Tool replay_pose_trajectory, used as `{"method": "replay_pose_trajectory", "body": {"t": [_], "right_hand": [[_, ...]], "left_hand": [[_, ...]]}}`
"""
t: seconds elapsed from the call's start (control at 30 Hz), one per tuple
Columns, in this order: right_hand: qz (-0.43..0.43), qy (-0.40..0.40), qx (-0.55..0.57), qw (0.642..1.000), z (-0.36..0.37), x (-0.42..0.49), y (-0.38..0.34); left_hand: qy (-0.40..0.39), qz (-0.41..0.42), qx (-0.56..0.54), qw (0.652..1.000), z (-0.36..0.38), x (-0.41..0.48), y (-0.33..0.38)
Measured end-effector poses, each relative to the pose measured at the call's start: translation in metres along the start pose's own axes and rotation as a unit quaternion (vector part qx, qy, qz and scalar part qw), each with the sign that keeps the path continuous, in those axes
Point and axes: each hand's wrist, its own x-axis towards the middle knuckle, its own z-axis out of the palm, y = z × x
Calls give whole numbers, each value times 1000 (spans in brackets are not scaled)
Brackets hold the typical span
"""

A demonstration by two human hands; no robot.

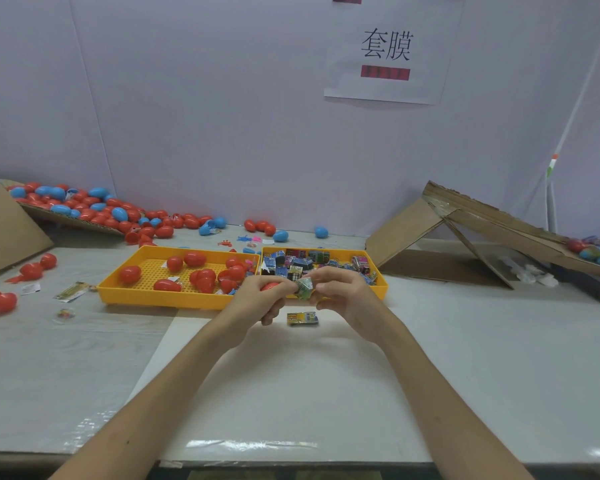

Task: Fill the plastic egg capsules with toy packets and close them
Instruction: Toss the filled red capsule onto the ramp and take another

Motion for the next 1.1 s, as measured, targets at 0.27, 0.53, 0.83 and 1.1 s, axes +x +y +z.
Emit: {"method": "replay_pose_trajectory", "body": {"t": [0.27, 0.53, 0.83, 1.1], "right_hand": [[-5, 7, -3, 1000, 2, -2, -1], [-13, -7, 86, 996, 6, -3, -5], [13, -27, 117, 993, 8, -5, -7], [21, 2, 94, 995, 5, -3, -7]], "left_hand": [[-11, 1, -12, 1000, 0, 0, 1], [-95, -20, -14, 995, 2, -3, 2], [-120, -12, 8, 993, 3, -6, 4], [-45, 15, -28, 998, -2, -3, 3]]}}
